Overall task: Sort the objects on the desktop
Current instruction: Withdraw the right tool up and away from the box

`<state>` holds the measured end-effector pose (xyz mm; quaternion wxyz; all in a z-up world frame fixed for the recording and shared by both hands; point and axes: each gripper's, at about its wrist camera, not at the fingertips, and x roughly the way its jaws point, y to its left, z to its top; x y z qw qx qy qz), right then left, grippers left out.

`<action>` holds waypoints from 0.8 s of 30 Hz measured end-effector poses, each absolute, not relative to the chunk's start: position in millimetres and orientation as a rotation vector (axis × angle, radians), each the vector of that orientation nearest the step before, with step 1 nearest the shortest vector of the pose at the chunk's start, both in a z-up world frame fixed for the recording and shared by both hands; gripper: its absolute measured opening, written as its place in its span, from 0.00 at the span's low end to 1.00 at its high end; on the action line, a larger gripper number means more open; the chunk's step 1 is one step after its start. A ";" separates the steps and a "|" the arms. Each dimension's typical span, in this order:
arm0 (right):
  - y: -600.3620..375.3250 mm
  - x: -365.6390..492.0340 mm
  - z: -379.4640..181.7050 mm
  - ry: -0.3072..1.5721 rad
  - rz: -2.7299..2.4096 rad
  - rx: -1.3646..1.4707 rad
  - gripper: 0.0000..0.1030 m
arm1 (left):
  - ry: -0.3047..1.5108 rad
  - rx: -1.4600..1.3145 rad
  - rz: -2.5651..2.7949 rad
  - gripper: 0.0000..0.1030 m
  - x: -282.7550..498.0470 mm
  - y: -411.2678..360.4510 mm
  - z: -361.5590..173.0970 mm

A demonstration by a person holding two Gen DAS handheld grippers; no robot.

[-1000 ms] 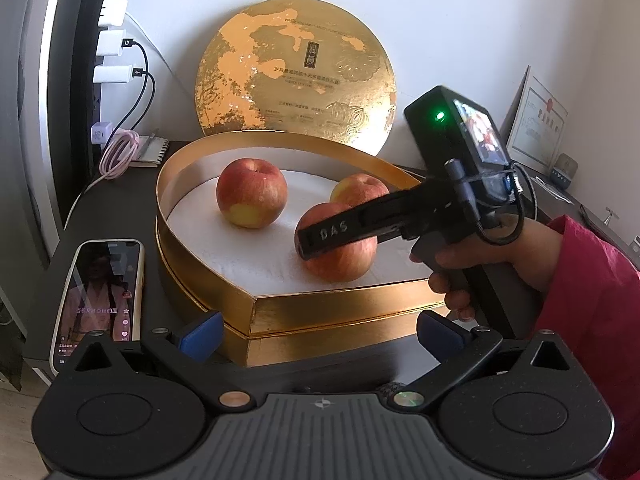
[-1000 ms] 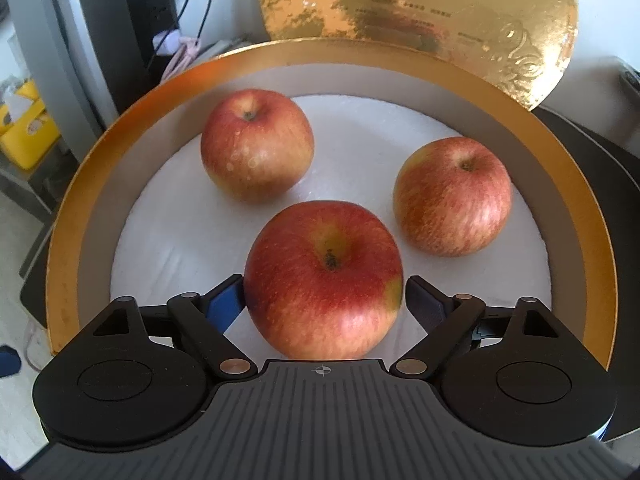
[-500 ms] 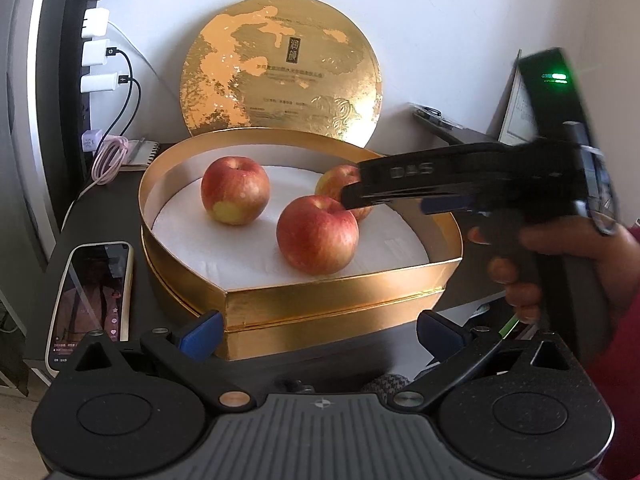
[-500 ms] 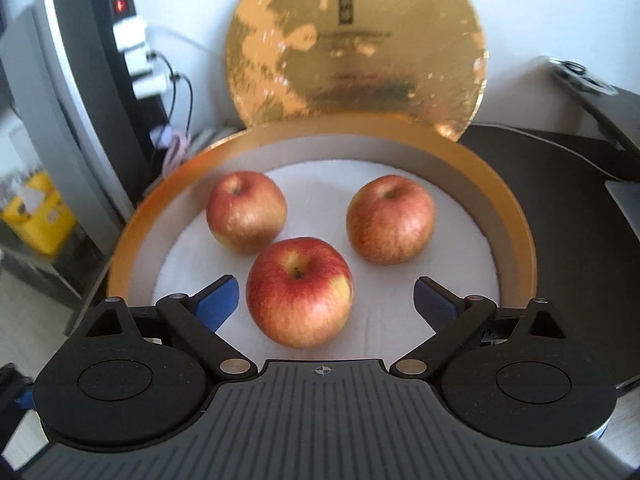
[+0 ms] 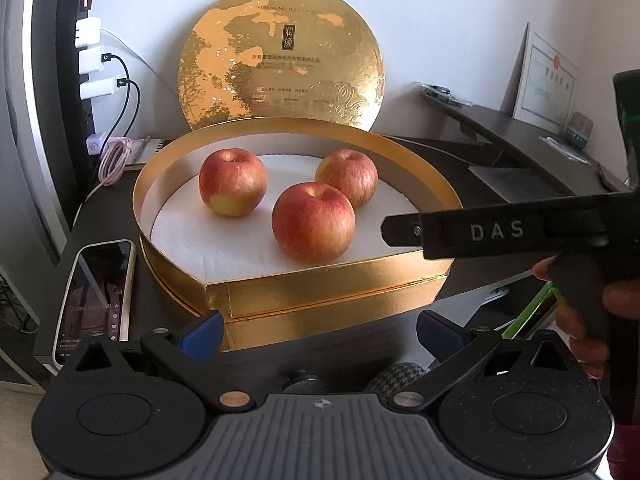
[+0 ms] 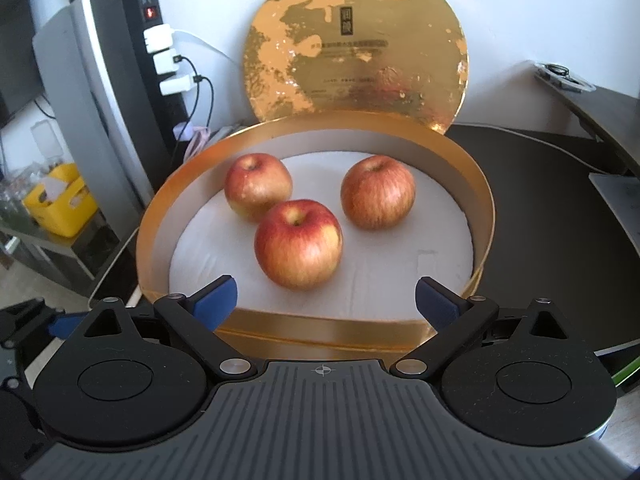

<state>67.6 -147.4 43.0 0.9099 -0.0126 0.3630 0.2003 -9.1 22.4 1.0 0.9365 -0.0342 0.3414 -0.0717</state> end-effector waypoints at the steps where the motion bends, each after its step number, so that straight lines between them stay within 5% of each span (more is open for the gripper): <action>1: -149.7 66.6 42.5 0.751 0.414 -0.027 0.96 | 0.701 -0.068 -0.140 1.00 -9.1 20.4 1.1; 24: -182.0 49.0 45.3 0.655 0.330 0.003 1.00 | 0.731 -0.058 -0.131 1.00 -4.4 12.6 0.5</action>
